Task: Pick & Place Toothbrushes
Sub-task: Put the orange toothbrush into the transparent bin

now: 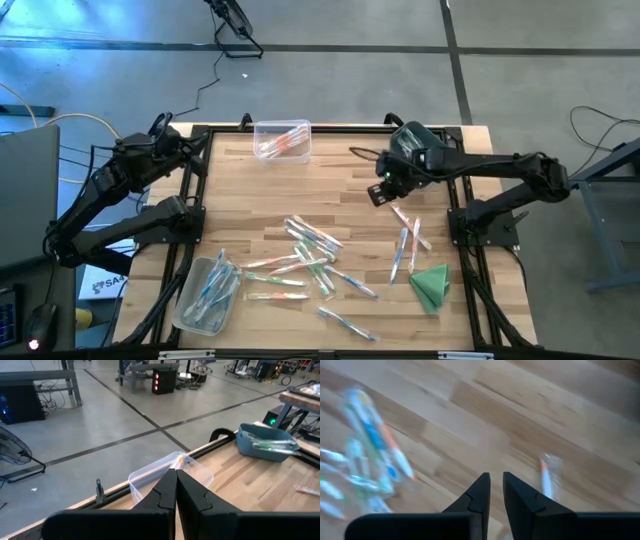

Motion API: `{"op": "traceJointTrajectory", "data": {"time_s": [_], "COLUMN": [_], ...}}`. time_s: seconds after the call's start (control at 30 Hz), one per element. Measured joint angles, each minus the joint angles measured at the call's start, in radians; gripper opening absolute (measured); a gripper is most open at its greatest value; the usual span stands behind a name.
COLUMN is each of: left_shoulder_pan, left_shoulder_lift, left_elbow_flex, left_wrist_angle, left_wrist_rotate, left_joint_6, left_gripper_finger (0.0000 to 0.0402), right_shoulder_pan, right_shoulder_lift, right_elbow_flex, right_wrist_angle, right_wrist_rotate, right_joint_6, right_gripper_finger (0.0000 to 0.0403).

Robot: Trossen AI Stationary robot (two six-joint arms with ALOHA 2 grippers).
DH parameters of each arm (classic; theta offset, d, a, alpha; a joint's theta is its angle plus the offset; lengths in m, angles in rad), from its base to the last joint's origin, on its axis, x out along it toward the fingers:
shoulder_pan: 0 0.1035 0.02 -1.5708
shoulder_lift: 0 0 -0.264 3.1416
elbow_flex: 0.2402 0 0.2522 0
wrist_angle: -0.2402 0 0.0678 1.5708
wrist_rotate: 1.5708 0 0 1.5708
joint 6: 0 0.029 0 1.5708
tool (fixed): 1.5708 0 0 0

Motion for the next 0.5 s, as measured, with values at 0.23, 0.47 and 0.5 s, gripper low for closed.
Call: {"op": "traceJointTrajectory", "data": {"time_s": [0.23, 0.47, 0.5], "left_shoulder_pan": [0.0, 0.0, 0.0], "left_shoulder_lift": [0.0, 0.0, 0.0], "left_elbow_flex": [0.0, 0.0, 0.0], "left_wrist_angle": [-0.024, -0.024, -0.024], "left_wrist_rotate": [0.0, 0.0, 0.0], "left_joint_6": [0.0, 0.0, 0.0], "left_gripper_finger": [0.0001, 0.0001, 0.0001], "right_shoulder_pan": [0.064, 0.117, 0.127], "right_shoulder_lift": [0.0, 0.0, 0.0], "right_elbow_flex": [0.0, 0.0, 0.0], "right_wrist_angle": [-0.148, -0.199, -0.199], "right_wrist_rotate": [0.03, -0.007, -0.007], "right_joint_6": [0.059, 0.075, 0.081], "right_gripper_finger": [0.0031, 0.001, 0.0007]}}
